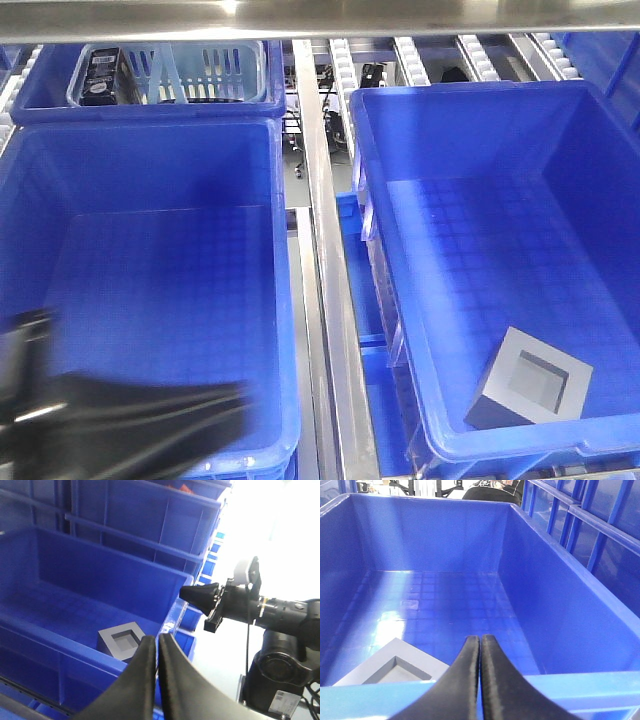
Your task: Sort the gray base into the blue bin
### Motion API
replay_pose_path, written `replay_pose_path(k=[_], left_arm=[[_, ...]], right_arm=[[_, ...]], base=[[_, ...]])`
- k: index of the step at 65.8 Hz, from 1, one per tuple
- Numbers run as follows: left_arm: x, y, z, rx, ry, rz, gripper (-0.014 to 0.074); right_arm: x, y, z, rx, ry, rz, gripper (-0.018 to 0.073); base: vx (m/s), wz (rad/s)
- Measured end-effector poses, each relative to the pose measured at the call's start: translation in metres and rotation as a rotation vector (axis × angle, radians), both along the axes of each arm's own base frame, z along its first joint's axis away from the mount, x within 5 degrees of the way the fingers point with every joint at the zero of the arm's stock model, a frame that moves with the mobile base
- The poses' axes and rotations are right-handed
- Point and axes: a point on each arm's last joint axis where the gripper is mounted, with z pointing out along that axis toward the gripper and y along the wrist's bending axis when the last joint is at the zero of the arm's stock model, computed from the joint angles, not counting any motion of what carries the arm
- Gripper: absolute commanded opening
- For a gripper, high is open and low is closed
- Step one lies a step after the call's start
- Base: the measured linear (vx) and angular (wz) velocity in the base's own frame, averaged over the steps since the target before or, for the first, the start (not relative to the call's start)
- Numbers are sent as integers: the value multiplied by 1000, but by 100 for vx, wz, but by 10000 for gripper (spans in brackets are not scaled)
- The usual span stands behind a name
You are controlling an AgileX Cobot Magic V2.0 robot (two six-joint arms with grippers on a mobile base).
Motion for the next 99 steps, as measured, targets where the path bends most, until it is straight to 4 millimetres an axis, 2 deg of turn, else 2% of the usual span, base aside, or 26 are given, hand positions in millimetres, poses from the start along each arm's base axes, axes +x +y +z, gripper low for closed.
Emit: replay_pose_path(k=[15, 26, 33, 99], left_arm=[[-24, 54, -11, -133, -58, 0, -6], [-35, 80, -19, -216, -95, 0, -6], [-39, 89, -21, -254, -110, 0, -6], [-40, 92, -21, -263, -117, 0, -6]], right_arm=[[0, 0, 0, 0, 0, 0, -9], [0, 0, 0, 0, 0, 0, -9], [0, 0, 0, 0, 0, 0, -9], [0, 0, 0, 0, 0, 0, -9]], base=[[0, 0], [0, 0], [0, 0], [0, 0]])
